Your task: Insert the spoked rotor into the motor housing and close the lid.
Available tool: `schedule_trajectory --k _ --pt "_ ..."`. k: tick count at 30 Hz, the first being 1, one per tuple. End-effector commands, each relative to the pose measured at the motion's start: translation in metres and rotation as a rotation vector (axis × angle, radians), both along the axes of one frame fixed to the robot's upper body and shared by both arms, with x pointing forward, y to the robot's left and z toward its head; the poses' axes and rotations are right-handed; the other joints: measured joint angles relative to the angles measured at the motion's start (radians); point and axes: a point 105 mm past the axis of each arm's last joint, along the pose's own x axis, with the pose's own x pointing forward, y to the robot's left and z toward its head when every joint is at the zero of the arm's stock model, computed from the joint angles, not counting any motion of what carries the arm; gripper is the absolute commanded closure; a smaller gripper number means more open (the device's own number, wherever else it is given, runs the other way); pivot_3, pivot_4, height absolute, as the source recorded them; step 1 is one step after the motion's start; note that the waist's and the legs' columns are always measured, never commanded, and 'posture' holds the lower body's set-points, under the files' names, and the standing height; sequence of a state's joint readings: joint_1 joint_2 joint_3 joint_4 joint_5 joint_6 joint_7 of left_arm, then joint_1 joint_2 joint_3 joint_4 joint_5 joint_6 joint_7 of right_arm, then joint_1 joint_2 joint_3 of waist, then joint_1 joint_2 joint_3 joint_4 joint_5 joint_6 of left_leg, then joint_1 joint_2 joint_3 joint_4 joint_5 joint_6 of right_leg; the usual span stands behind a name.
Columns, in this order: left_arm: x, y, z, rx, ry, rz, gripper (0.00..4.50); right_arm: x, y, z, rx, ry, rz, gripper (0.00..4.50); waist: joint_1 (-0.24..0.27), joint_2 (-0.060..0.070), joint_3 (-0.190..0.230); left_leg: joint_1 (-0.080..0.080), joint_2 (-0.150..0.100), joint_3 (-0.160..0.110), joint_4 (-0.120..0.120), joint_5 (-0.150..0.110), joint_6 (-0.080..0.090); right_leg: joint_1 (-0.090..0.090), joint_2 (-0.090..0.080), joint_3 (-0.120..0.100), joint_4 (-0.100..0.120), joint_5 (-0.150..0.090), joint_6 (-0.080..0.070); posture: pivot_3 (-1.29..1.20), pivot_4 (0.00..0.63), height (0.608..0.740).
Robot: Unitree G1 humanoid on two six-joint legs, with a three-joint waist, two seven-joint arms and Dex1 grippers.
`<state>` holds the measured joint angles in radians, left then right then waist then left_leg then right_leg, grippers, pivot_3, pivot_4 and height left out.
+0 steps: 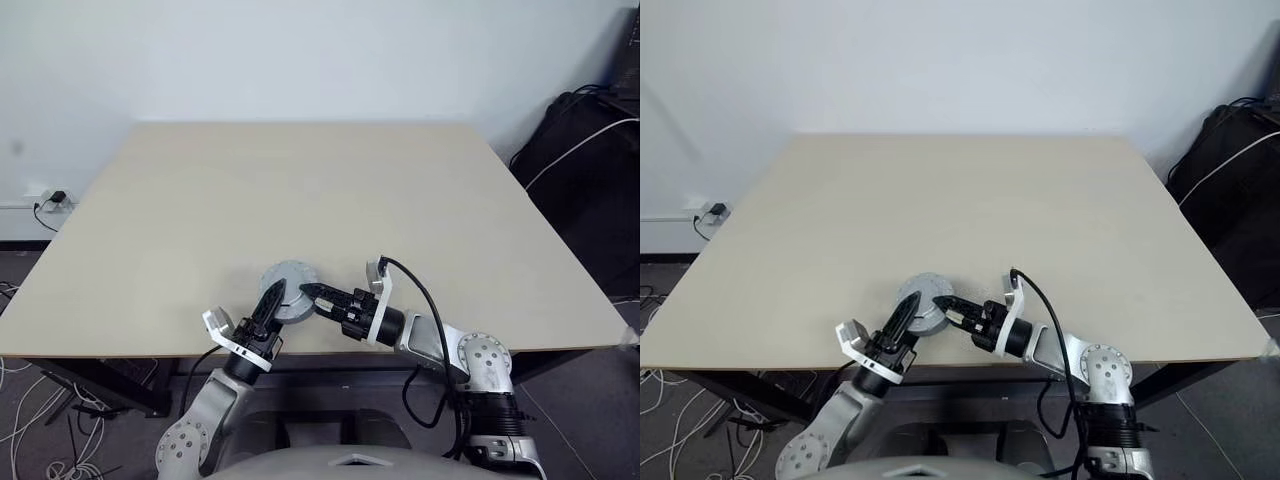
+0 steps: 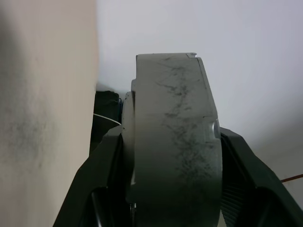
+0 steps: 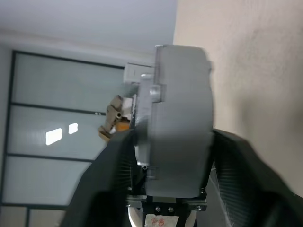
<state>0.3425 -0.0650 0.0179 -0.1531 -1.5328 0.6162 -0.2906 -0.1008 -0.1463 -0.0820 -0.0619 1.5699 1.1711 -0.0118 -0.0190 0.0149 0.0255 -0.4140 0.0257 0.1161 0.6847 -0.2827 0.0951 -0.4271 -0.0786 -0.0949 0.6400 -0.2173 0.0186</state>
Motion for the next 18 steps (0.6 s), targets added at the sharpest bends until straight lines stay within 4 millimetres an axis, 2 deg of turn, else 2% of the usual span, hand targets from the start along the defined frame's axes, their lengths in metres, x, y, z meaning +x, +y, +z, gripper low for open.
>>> schedule_trajectory --k 1,3,5,7,10,13,18 --pt "0.008 -0.014 0.018 -0.095 -0.058 0.028 2.4 0.005 -0.004 0.021 0.027 -0.101 -0.017 0.49 0.0 0.0 0.0 0.0 0.0 0.0 0.0 0.0 0.0 0.0 0.0 0.0 0.0 0.0 0.0 0.0 0.0 0.74" --pt "0.01 -0.011 0.018 -0.082 -0.06 0.047 2.4 0.005 -0.007 0.022 0.02 -0.112 -0.023 0.0 0.001 0.0 0.0 0.0 0.0 0.0 0.0 0.0 0.0 0.0 0.0 0.0 0.0 0.0 0.0 0.0 0.0 0.74" --pt "0.013 -0.005 0.017 -0.062 -0.064 0.082 2.4 0.008 -0.011 0.021 -0.018 -0.136 -0.045 0.0 0.003 0.0 0.0 0.0 0.0 0.0 0.0 0.0 0.0 0.0 0.0 0.0 0.0 0.0 0.0 0.0 0.0 0.74" --pt "0.019 0.003 0.016 -0.027 -0.058 0.133 2.4 0.013 -0.015 0.021 -0.132 -0.222 -0.079 0.0 0.005 0.0 0.0 0.0 0.0 0.0 0.0 0.0 0.0 0.0 0.0 0.0 0.0 0.0 0.0 0.0 0.0 0.74" --pt "0.031 0.016 0.018 0.022 -0.061 0.212 2.4 0.02 -0.02 0.024 -0.357 -0.453 -0.141 0.0 0.008 0.0 0.0 0.0 0.0 0.0 0.0 0.0 0.0 0.0 0.0 0.0 0.0 0.0 0.0 0.0 0.0 0.74" --pt "0.041 0.026 0.021 0.06 -0.068 0.257 2.4 0.018 -0.02 0.025 -0.492 -0.668 -0.145 0.0 0.01 -0.002 0.0 0.0 0.0 0.0 0.001 0.0 0.0 0.0 0.001 -0.001 0.0 0.0 0.0 0.0 0.0 0.74" --pt "0.065 0.044 0.018 0.125 -0.039 0.344 2.4 0.023 -0.024 0.016 -0.75 -0.961 -0.188 0.0 0.011 -0.005 0.002 -0.001 -0.001 0.0 0.003 0.0 0.0 0.001 0.005 -0.001 0.0 0.001 0.002 0.0 0.0 0.74"
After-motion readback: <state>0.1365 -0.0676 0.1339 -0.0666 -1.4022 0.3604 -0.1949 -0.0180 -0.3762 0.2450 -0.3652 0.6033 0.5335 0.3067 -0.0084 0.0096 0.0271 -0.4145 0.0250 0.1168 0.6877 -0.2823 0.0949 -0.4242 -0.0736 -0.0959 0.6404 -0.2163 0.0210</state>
